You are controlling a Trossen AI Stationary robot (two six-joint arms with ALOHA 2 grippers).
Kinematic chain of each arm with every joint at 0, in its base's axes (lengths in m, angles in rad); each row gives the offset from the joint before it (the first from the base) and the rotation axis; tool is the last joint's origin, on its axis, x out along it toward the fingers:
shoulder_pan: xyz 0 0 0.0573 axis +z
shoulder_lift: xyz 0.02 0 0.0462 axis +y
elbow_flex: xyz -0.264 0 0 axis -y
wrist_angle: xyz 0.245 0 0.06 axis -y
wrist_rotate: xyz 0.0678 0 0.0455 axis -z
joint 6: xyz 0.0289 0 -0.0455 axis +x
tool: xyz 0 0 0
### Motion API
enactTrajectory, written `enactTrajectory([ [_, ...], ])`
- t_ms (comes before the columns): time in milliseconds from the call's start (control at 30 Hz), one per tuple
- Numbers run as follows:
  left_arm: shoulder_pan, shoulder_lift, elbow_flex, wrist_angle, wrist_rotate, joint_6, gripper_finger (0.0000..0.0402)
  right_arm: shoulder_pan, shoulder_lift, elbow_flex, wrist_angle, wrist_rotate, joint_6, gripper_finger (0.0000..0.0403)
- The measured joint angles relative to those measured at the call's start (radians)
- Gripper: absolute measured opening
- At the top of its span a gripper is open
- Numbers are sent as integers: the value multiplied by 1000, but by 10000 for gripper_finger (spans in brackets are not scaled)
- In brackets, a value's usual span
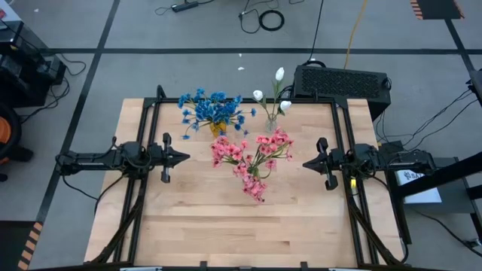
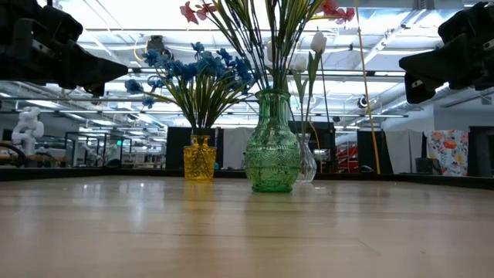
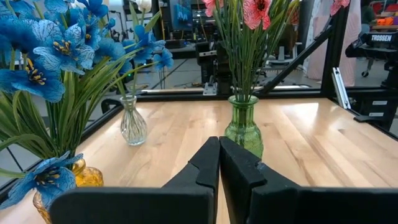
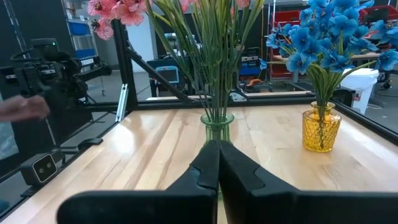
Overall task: Sort flowers into vase by color
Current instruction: Return to Home Position
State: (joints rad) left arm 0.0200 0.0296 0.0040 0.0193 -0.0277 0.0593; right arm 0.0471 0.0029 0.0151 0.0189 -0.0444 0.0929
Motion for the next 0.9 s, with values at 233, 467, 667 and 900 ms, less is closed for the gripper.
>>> enactTrajectory([
  [233, 0, 0, 0, 0, 0, 0, 18, 0, 0, 0, 0, 0, 0, 0],
  [467, 0, 0, 0, 0, 0, 0, 18, 0, 0, 0, 0, 0, 0, 0],
  [667, 0, 0, 0, 24, -8, 0, 18, 0, 0, 0, 0, 0, 0, 0],
  [900, -11, 0, 0, 28, 75, -27, 10, 0, 0, 0, 0, -1, 0, 0],
])
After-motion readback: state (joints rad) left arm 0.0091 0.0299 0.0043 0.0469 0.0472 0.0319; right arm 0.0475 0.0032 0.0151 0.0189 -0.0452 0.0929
